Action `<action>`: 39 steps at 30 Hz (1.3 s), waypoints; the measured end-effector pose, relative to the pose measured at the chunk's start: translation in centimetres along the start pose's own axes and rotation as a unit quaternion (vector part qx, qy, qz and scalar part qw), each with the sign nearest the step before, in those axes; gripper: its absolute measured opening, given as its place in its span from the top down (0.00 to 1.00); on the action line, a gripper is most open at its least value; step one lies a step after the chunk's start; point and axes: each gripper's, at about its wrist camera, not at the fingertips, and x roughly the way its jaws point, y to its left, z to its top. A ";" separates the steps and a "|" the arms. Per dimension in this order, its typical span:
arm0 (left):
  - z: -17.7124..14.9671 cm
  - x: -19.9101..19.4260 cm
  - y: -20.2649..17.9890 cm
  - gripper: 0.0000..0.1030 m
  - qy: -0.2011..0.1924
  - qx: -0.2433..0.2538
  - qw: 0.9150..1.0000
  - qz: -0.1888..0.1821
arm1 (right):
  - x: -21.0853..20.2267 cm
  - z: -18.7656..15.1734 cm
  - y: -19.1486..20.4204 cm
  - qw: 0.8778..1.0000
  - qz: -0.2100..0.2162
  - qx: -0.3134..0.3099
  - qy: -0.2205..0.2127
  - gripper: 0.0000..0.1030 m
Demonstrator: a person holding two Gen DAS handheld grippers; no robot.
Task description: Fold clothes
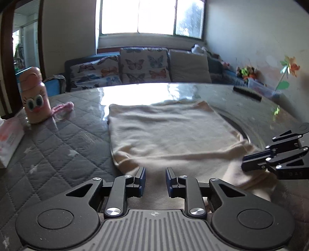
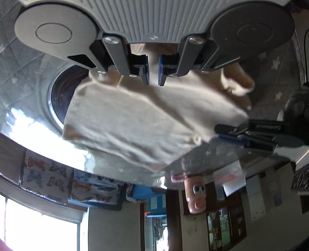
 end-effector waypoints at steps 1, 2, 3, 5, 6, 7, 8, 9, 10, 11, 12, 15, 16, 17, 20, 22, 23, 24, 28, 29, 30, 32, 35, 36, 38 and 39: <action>-0.2 0.3 0.2 0.74 0.005 0.001 1.000 0.002 | 0.0 -0.4 -0.1 1.000 0.002 0.001 0.001 0.91; -0.4 0.6 0.4 0.74 0.009 0.002 1.000 0.005 | -0.3 -0.6 -0.3 1.000 0.003 0.002 -0.001 0.91; -0.6 0.7 0.7 0.74 0.011 0.000 1.000 0.006 | -0.5 -0.8 -0.4 1.000 0.003 0.004 -0.002 0.91; -0.8 0.3 1.1 0.74 0.012 -0.003 1.000 0.015 | -1.0 -1.2 -0.7 1.000 0.005 0.007 -0.003 0.91; -1.0 -0.2 1.1 0.74 0.011 0.005 1.000 0.018 | -1.2 -1.4 -0.8 1.000 0.006 0.007 -0.003 0.91; -1.2 -0.7 1.1 0.74 0.009 0.013 1.000 0.021 | -1.3 -1.5 -0.9 1.000 0.007 0.006 -0.003 0.91; -1.4 -1.1 1.1 0.74 0.008 0.021 0.999 0.024 | -1.5 -1.5 -1.0 1.000 0.008 0.005 -0.003 0.91; -1.7 -1.7 0.9 0.74 0.006 0.033 0.999 0.023 | -1.6 -1.6 -1.1 1.000 0.008 0.005 -0.003 0.91; -2.0 -2.5 0.7 0.74 0.003 0.047 0.999 0.020 | -1.8 -1.6 -1.0 1.000 0.007 0.001 -0.003 0.90; -2.3 -3.2 0.4 0.74 0.000 0.062 0.998 0.017 | -2.0 -1.6 -0.9 1.000 0.006 -0.004 -0.003 0.89; -2.6 -3.9 0.1 0.71 -0.004 0.078 0.997 0.014 | -2.2 -1.6 -0.8 1.000 0.005 -0.009 -0.003 0.85; -3.7 -5.6 -1.4 0.55 -0.016 0.130 0.991 0.000 | -2.7 -1.8 -0.5 1.000 -0.001 -0.026 0.002 0.78; -4.2 -6.0 -2.0 0.54 -0.020 0.151 0.988 -0.005 | -2.9 -1.9 -0.4 1.000 -0.002 -0.031 0.003 0.78; -4.6 -6.3 -2.7 0.54 -0.023 0.173 0.985 -0.010 | -3.2 -2.0 -0.3 0.999 -0.003 -0.033 0.003 0.78; -5.9 -6.7 -4.8 0.54 -0.034 0.238 0.971 -0.021 | -3.9 -2.2 -0.1 0.999 -0.004 -0.042 0.002 0.78; -6.4 -6.4 -5.8 0.54 -0.040 0.266 0.963 -0.024 | -4.4 -2.4 0.2 0.998 -0.004 -0.056 0.003 0.76; -6.5 -6.1 -6.2 0.54 -0.042 0.272 0.961 -0.027 | -4.6 -2.5 0.4 0.998 -0.005 -0.065 0.003 0.72; -6.5 -5.7 -6.4 0.54 -0.043 0.272 0.961 -0.031 | -4.8 -2.7 0.7 0.997 -0.005 -0.074 0.003 0.68; -6.1 -4.5 -6.8 0.76 -0.049 0.262 0.963 -0.038 | -5.4 -3.5 1.8 0.994 -0.002 -0.111 0.001 0.62; -5.9 -4.4 -6.8 0.83 -0.052 0.258 0.964 -0.039 | -5.5 -3.6 2.1 0.992 0.000 -0.123 -0.001 0.57; -5.6 -4.2 -6.8 0.90 -0.055 0.253 0.965 -0.039 | -5.5 -3.8 2.3 0.991 0.001 -0.131 -0.002 0.52; -4.5 -3.9 -6.5 0.91 -0.059 0.232 0.970 -0.039 | -5.4 -4.0 3.0 0.987 0.000 -0.158 -0.010 0.49; -2.8 -3.5 -5.9 0.92 -0.063 0.200 0.977 -0.041 | -5.0 -4.2 4.0 0.980 0.001 -0.196 -0.021 0.47; -2.3 -3.3 -5.8 0.92 -0.062 0.192 0.979 -0.042 | -4.7 -4.1 4.2 0.979 0.002 -0.201 -0.024 0.47; -1.4 -2.9 -5.5 0.92 -0.062 0.179 0.981 -0.044 | -4.0 -3.7 4.4 0.978 0.007 -0.206 -0.031 0.47; -1.2 -2.6 -5.4 0.92 -0.061 0.175 0.982 -0.044 | -3.6 -3.5 4.5 0.978 0.009 -0.207 -0.035 0.47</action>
